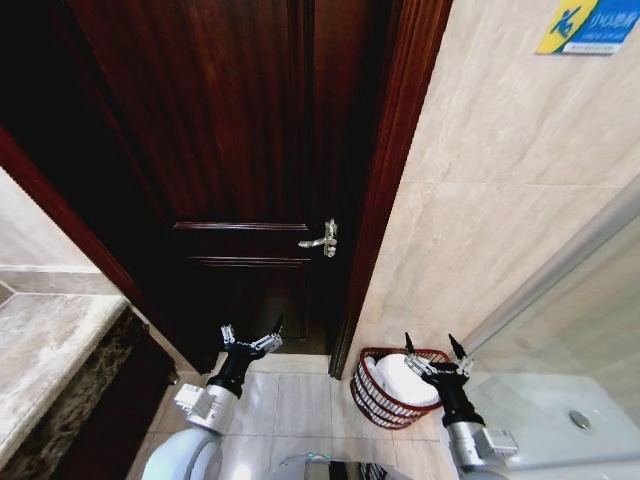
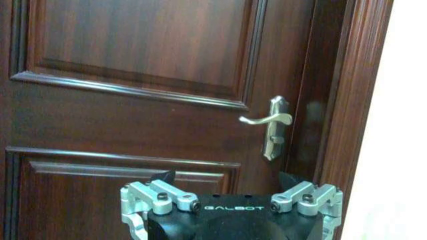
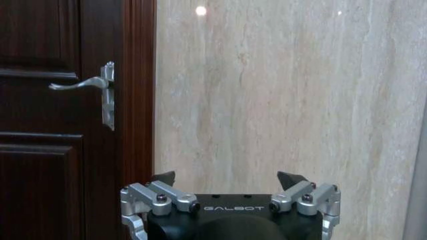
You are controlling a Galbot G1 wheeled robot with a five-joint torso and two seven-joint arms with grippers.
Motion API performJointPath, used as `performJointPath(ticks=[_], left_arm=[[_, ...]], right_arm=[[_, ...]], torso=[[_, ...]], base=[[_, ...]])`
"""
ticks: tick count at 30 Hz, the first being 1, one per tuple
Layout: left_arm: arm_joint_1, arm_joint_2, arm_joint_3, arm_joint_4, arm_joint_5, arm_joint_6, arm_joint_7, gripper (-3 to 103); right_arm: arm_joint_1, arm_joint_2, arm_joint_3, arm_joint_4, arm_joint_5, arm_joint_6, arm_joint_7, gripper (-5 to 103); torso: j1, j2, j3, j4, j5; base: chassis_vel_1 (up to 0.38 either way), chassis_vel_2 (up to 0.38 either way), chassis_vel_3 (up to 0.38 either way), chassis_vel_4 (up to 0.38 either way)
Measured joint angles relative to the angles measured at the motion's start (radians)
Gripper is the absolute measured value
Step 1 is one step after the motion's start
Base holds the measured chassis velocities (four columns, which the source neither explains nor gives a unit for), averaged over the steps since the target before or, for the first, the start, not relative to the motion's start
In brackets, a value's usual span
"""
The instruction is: Discard the used towel into the hamper.
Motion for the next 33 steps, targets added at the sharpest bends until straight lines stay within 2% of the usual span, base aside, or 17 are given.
performJointPath(ticks=[26, 33], left_arm=[[0.000, 0.000, 0.000, 0.000, 0.000, 0.000, 0.000, 100], [0.000, 0.000, 0.000, 0.000, 0.000, 0.000, 0.000, 100]], right_arm=[[0.000, 0.000, 0.000, 0.000, 0.000, 0.000, 0.000, 100], [0.000, 0.000, 0.000, 0.000, 0.000, 0.000, 0.000, 100]], torso=[[0.067, 0.146, 0.079, 0.0000, 0.0000], [0.070, 0.152, 0.082, 0.0000, 0.0000]], base=[[0.000, 0.000, 0.000, 0.000], [0.000, 0.000, 0.000, 0.000]])
